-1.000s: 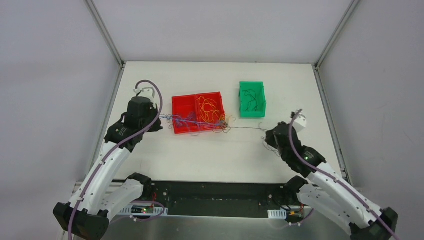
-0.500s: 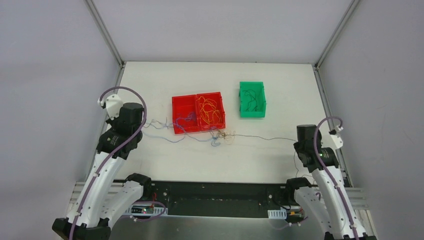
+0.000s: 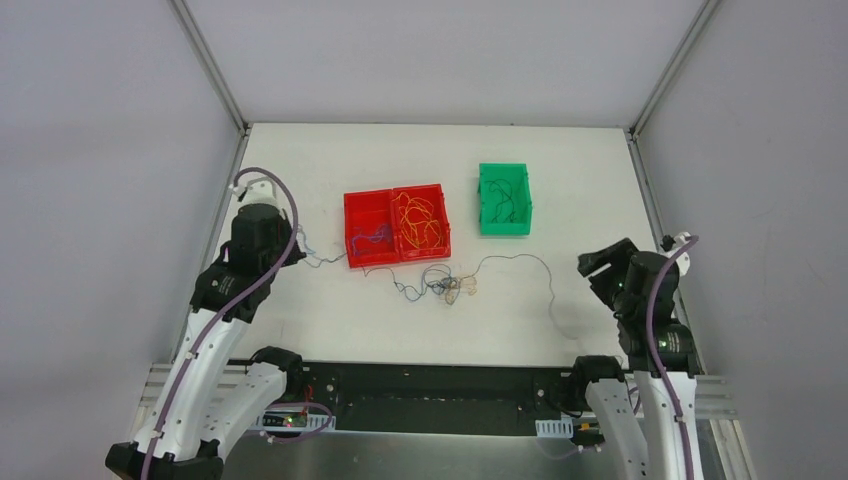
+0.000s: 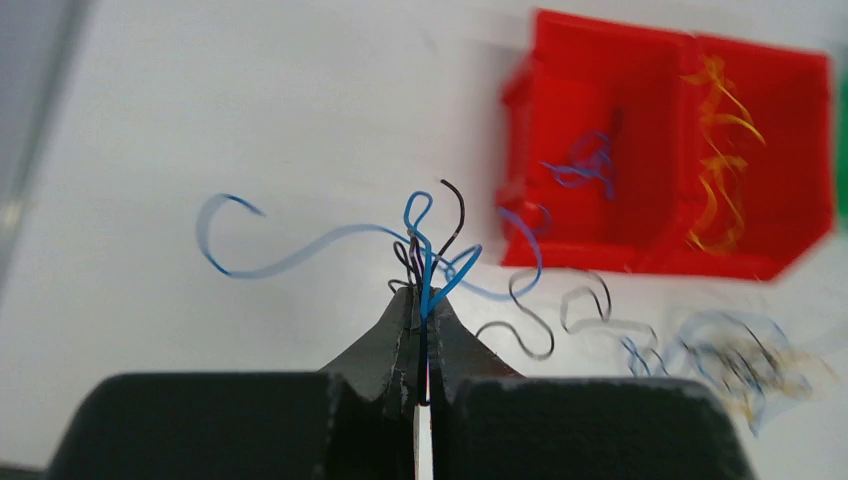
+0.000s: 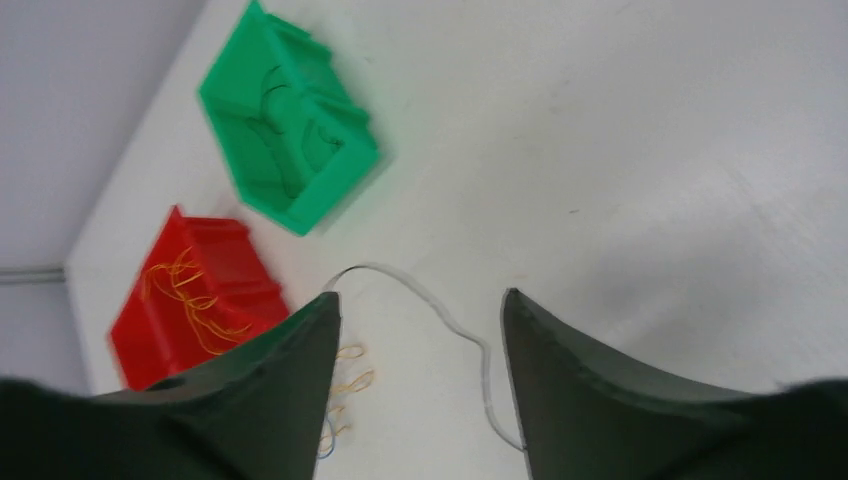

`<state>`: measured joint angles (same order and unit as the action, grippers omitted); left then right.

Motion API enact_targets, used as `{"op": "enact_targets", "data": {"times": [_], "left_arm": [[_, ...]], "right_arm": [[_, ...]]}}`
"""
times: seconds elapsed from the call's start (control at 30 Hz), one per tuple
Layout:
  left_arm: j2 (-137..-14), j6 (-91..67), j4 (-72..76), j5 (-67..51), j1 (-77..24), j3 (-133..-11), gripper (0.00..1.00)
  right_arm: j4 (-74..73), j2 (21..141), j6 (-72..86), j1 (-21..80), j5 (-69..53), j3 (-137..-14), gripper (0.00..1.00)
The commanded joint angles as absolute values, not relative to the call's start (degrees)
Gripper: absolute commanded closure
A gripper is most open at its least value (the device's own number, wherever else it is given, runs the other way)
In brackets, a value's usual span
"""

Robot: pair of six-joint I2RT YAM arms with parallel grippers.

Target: Untangle the cables

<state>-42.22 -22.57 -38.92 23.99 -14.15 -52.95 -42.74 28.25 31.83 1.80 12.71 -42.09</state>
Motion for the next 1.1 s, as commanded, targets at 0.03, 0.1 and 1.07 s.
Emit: {"op": "enact_targets", "data": {"times": [0.03,0.1,1.07], "left_arm": [[-40.79,-11.48,-29.64,-13.73,-13.89,-51.48,1.00],[-40.23,-11.14,-27.68,-19.13,-13.89,-50.81,1.00],[-42.89,-20.56,-3.57,-61.54,-14.62,-44.96,1.00]], "right_arm": [[-33.68,29.09,23.46,1.62,-16.83,-40.33,0.23],[-27.26,29.65,24.73,2.75,-27.18,-38.25,0.24],[2.67,72.48,8.94,55.77,-12.84,-63.56,0.34]]}}
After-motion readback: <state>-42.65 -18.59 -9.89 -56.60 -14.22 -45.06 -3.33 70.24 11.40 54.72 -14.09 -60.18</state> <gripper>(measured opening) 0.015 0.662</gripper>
